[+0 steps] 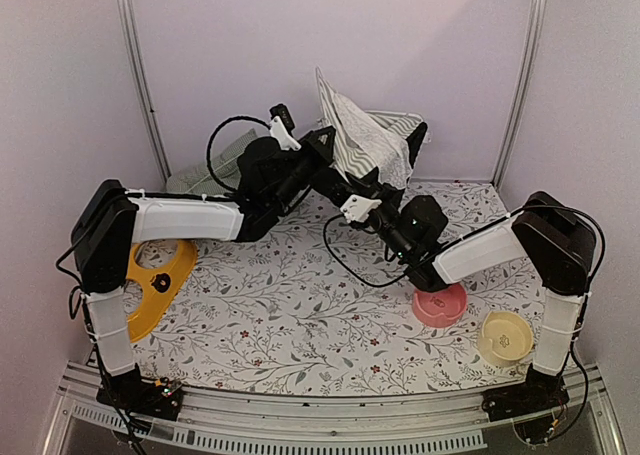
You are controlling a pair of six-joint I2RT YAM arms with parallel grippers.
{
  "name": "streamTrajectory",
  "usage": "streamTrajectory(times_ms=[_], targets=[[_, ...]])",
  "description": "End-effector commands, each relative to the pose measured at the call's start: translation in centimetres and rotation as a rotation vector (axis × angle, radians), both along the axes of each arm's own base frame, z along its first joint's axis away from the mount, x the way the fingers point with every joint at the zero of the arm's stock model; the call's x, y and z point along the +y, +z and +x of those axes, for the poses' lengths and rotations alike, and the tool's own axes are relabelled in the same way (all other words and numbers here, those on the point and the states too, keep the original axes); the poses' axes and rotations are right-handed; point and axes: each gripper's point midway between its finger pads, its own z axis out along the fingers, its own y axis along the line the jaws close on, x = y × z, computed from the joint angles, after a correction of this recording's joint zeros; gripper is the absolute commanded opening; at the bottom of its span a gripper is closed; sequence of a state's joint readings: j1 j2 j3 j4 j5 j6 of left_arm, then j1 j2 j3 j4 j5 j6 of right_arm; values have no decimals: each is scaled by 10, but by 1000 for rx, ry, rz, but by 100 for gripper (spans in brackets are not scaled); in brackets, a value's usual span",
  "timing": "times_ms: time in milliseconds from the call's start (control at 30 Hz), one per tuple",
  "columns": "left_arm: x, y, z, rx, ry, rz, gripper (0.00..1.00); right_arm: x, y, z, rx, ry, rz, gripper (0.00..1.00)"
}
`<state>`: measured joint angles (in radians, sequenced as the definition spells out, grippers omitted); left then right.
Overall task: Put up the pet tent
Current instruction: Insert the tent pole into the pole socket of the pet tent.
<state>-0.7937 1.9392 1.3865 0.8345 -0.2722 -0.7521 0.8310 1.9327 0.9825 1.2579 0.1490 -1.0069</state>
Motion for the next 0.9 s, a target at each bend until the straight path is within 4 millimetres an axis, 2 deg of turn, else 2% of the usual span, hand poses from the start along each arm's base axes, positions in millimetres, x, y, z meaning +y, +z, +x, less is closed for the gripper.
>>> streamTrajectory(times_ms=[0, 600, 867], targets=[[73, 83, 11, -182, 172, -149, 0, 12, -12, -18, 3, 48, -50, 0], [76, 99, 16, -203, 163, -173, 0, 12, -22, -20, 18, 43, -60, 0], [76, 99, 17, -201, 163, -175, 0, 13, -29, -23, 24, 44, -63, 0]])
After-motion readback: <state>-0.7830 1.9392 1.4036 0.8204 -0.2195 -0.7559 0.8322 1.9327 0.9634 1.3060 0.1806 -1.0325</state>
